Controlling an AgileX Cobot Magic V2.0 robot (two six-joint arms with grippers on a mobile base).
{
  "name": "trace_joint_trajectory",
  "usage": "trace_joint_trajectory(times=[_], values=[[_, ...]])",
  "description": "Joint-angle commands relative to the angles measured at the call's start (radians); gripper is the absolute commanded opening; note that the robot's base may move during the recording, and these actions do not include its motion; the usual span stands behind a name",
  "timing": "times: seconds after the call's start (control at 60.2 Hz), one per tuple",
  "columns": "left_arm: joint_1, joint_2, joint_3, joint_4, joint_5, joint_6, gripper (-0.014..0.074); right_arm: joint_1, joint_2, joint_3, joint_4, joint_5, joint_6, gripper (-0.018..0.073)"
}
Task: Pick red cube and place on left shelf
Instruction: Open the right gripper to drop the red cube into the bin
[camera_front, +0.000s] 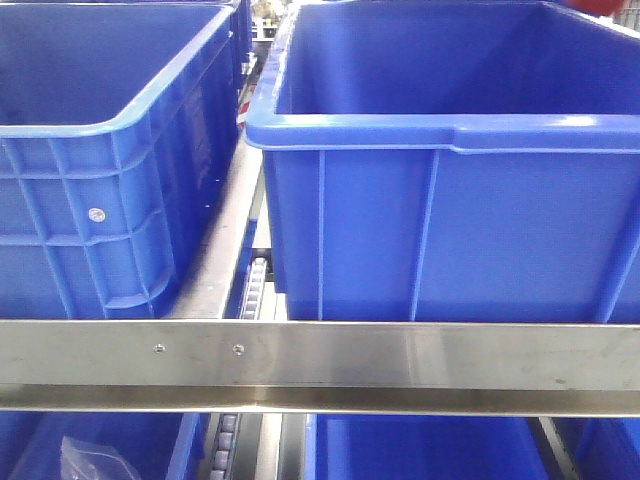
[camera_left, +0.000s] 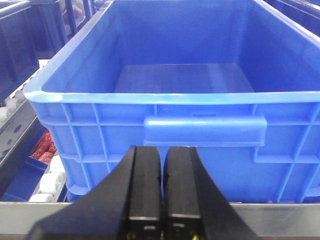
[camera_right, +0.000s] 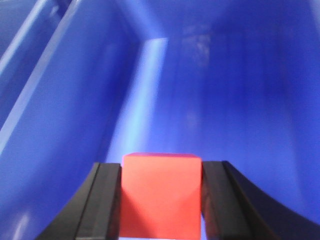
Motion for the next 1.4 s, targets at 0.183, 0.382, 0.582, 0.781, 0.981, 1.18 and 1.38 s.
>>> trace_joint_trajectory(times=[0.183,0.382,0.582,0.781,0.981,1.18,1.38], values=[[-0.001,-0.014,0.023,-0.003,-0.089,-0.002,0.0102,0.002,0.213,-0.258,-0.028,-0.049,-0.008,0.0567],[-0.001,-0.014,0.023,-0.003,-0.089,-0.002,0.0102,0.002,0.225,-0.263,-0.028,-0.052,-0.008,0.0559],[-0.001,-0.014,0.023,-0.003,-0.089,-0.002,0.0102,0.002,0.161,-0.24,-0.03,-0.049,-0.008,0.0345],[-0.001,-0.014,0.023,-0.003,-0.089,-0.002,0.0102,0.002,-0.037,-0.112,-0.033,-0.082,-0.008,0.007],[-0.001,-0.014,0.023,-0.003,-0.089,-0.002,0.0102,0.002,-0.267,0.049,-0.033,-0.121,-0.008,0.0048],[-0.001,-0.014,0.023,-0.003,-0.089,-0.002,0.0102,0.002,-0.379,0.11,-0.033,-0.129,-0.008,0.0048],[-0.001,-0.014,0.023,-0.003,-0.089,-0.002,0.0102,0.002,-0.396,0.11,-0.033,-0.124,-0.008,0.0048]])
